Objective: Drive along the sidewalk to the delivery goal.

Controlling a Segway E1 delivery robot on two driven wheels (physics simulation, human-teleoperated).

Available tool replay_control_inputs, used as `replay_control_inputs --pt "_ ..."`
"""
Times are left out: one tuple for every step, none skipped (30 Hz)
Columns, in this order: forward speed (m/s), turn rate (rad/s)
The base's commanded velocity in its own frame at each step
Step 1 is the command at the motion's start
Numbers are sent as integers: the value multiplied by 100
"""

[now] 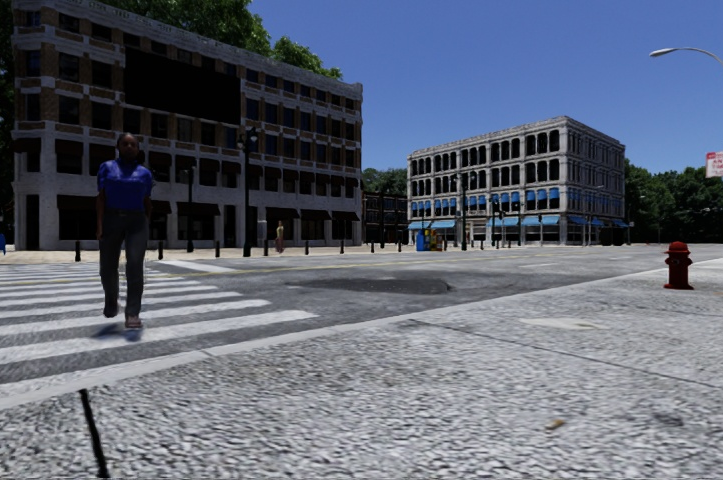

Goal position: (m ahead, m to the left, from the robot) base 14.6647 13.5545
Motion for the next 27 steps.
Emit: replay_control_inputs --pt "158 0" --pt "158 0" --pt "158 0" --pt "158 0" --pt "158 0" --pt "158 0" --pt "158 0" --pt "158 0" --pt "158 0" --pt "158 0" --pt "158 0" --pt "158 0" --pt "158 0" --pt "158 0" --pt "158 0" --pt "158 0" --pt "158 0" --pt "158 0" --pt "158 0" --pt "158 0" --pt "158 0" --pt "158 0" --pt "158 0" --pt "158 0" --pt "158 0" --pt "158 0" --pt "158 7"
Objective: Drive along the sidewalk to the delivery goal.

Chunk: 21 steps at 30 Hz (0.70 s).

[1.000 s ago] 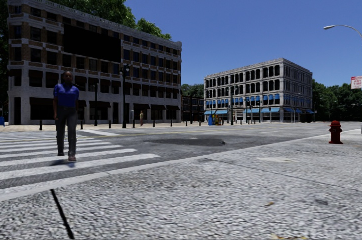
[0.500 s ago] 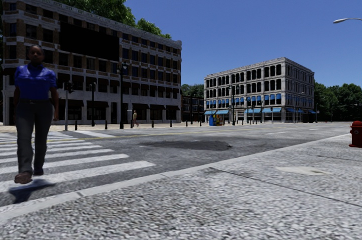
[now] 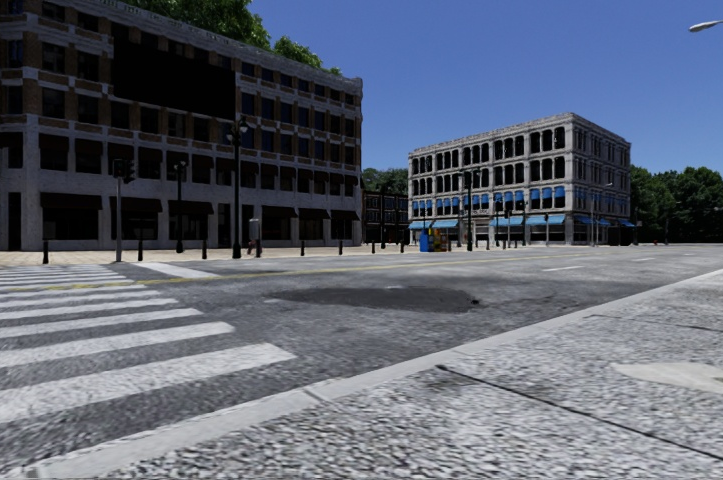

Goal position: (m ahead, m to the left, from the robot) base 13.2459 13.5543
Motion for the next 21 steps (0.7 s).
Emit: replay_control_inputs --pt "158 7" --pt "158 53" --pt "158 120" --pt "158 120" --pt "158 120" --pt "158 120" --pt "158 120" --pt "158 120" --pt "158 120" --pt "158 120" --pt "158 120" --pt "158 120" --pt "158 120" --pt "158 120" --pt "158 120" --pt "158 120" --pt "158 120" --pt "158 120" --pt "158 120" --pt "158 120" --pt "158 120"
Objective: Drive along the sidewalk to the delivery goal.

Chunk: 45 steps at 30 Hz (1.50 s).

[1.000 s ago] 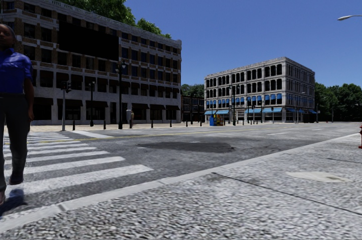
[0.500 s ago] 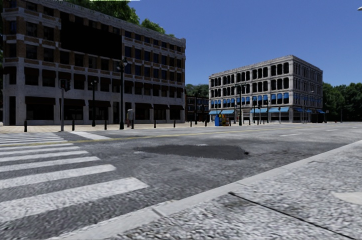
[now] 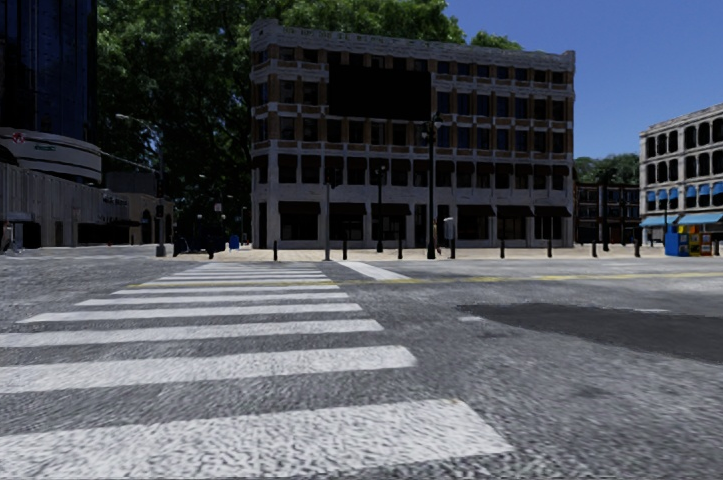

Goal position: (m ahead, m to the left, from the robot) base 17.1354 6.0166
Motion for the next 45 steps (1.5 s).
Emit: replay_control_inputs --pt "158 120" --pt "158 0" --pt "158 0" --pt "158 0" --pt "158 0" --pt "158 0" --pt "158 0" --pt "158 0" --pt "158 0" --pt "158 0" --pt "158 0" --pt "158 0" --pt "158 0" --pt "158 0" --pt "158 0" --pt "158 0" --pt "158 -39" --pt "158 -39" --pt "158 -85" --pt "158 -98" --pt "158 -101" --pt "158 -102" --pt "158 -102" --pt "158 -28" --pt "158 -7" --pt "158 -1" --pt "158 0" --pt "158 0" --pt "158 0" --pt "158 0" --pt "158 0" --pt "158 0" --pt "158 0" --pt "158 0" --pt "158 0" --pt "158 0" --pt "158 0" --pt "158 0" --pt "159 0" --pt "159 0" --pt "159 0" --pt "159 0" --pt "159 0" --pt "159 0" --pt "159 0"
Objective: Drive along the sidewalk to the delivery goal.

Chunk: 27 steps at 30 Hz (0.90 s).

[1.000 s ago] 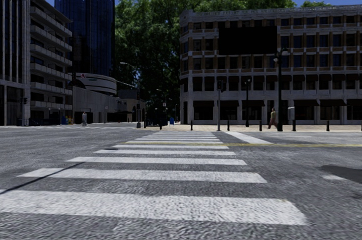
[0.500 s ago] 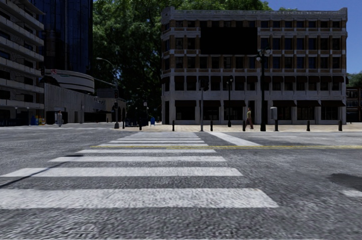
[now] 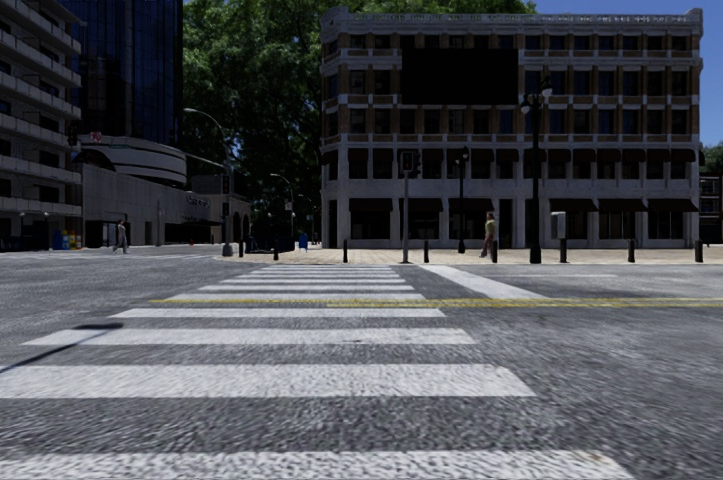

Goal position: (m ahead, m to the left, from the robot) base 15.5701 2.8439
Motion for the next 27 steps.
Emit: replay_control_inputs --pt "159 0" --pt "159 0" --pt "159 0" --pt "159 0" --pt "159 0" --pt "159 0" --pt "159 0" --pt "159 0" --pt "159 0" --pt "159 0" --pt "159 0" --pt "159 0" --pt "159 0" --pt "159 0" --pt "159 0" --pt "159 0" --pt "159 0" --pt "159 0" --pt "159 0" --pt "159 0" --pt "159 0" --pt "159 0" --pt "159 0" --pt "159 0" --pt "159 0" --pt "159 0" --pt "159 0"
